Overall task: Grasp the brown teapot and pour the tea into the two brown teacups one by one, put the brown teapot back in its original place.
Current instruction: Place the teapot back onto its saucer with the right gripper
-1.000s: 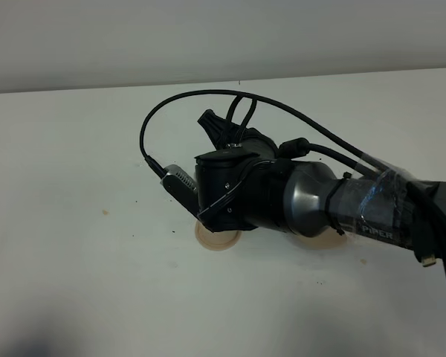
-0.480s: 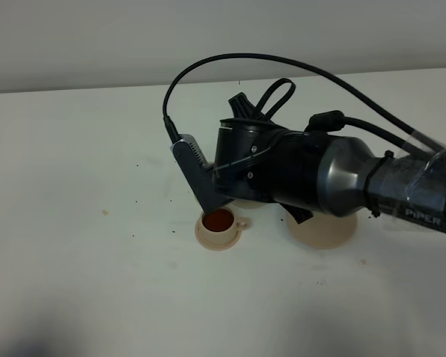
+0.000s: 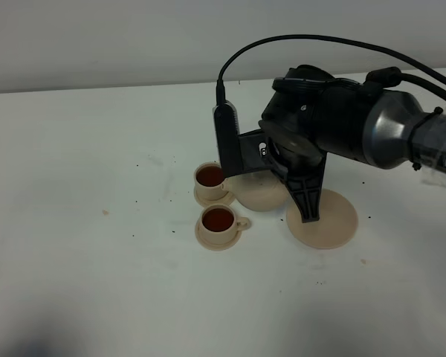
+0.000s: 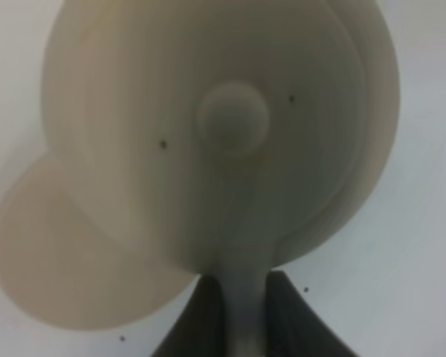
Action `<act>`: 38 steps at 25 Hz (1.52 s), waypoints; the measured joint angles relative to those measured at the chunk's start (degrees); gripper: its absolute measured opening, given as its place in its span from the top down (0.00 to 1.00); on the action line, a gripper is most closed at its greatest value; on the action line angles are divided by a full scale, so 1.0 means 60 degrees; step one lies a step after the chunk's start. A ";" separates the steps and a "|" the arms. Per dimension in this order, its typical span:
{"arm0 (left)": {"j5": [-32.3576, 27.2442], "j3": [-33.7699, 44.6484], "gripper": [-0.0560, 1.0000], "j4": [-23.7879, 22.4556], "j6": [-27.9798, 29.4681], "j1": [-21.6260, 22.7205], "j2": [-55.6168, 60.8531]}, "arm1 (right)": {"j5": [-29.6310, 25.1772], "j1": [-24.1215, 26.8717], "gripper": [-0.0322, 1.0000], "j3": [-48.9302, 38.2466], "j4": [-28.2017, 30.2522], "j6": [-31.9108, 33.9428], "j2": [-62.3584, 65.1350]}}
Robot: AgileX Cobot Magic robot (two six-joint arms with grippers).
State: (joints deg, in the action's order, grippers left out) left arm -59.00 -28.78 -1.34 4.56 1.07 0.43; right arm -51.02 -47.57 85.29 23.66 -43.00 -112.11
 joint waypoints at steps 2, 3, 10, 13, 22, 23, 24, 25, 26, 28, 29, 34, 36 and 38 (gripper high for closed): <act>0.0000 0.0000 0.64 0.0000 0.0000 0.0000 0.0000 | 0.0162 0.0166 0.86 0.0000 -0.0376 -0.0109 0.0000; 0.0000 0.0000 0.64 0.0000 0.0000 0.0000 0.0000 | 0.0226 0.0247 0.86 0.0000 -0.0595 -0.0168 0.0000; 0.0000 0.0000 0.64 0.0000 0.0000 0.0000 0.0000 | 0.0421 0.0782 0.86 0.0000 -0.2093 -0.0301 0.0000; 0.0000 0.0000 0.64 0.0000 0.0000 0.0000 0.0000 | 0.0411 0.0971 0.86 0.0000 -0.2457 -0.0301 0.0000; 0.0000 0.0000 0.64 0.0000 0.0000 0.0000 0.0000 | 0.0177 0.1179 0.86 0.0000 -0.3044 -0.0311 -0.0258; 0.0000 0.0000 0.64 0.0000 0.0000 0.0000 0.0000 | 0.0177 0.1179 0.86 0.0000 -0.3044 -0.0321 -0.0299; 0.0000 0.0000 0.64 0.0000 0.0000 0.0000 0.0000 | 0.0160 0.1179 0.86 0.0000 -0.3044 -0.0332 -0.0348; 0.0000 0.0000 0.64 0.0000 0.0000 0.0000 0.0000 | 0.0160 0.1179 0.86 0.0000 -0.3044 -0.0332 -0.0387; 0.0000 0.0000 0.64 0.0000 0.0000 0.0000 0.0000 | 0.0160 0.1179 0.86 0.0000 -0.3044 -0.0332 -0.0399; 0.0000 0.0000 0.64 0.0000 0.0000 0.0000 0.0000 | 0.0155 0.1179 0.86 0.0000 -0.3044 -0.0332 -0.0411; 0.0000 0.0000 0.64 0.0000 0.0000 0.0000 0.0000 | 0.0165 0.1179 0.86 0.0000 -0.3044 -0.0332 -0.0411; 0.0000 0.0000 0.64 0.0000 0.0000 0.0000 0.0000 | 0.0165 0.1179 0.86 0.0000 -0.3044 -0.0332 -0.0419; 0.0000 0.0000 0.64 0.0000 0.0000 0.0000 0.0000 | 0.0165 0.1179 0.86 0.0000 -0.3044 -0.0332 -0.0419; 0.0000 0.0000 0.64 0.0000 0.0000 0.0000 0.0000 | 0.0165 0.1179 0.86 0.0000 -0.3044 -0.0332 -0.0419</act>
State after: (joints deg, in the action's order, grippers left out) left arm -59.00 -28.78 -1.34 4.56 1.07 0.43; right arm -50.03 -40.50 85.29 5.40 -44.99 -114.62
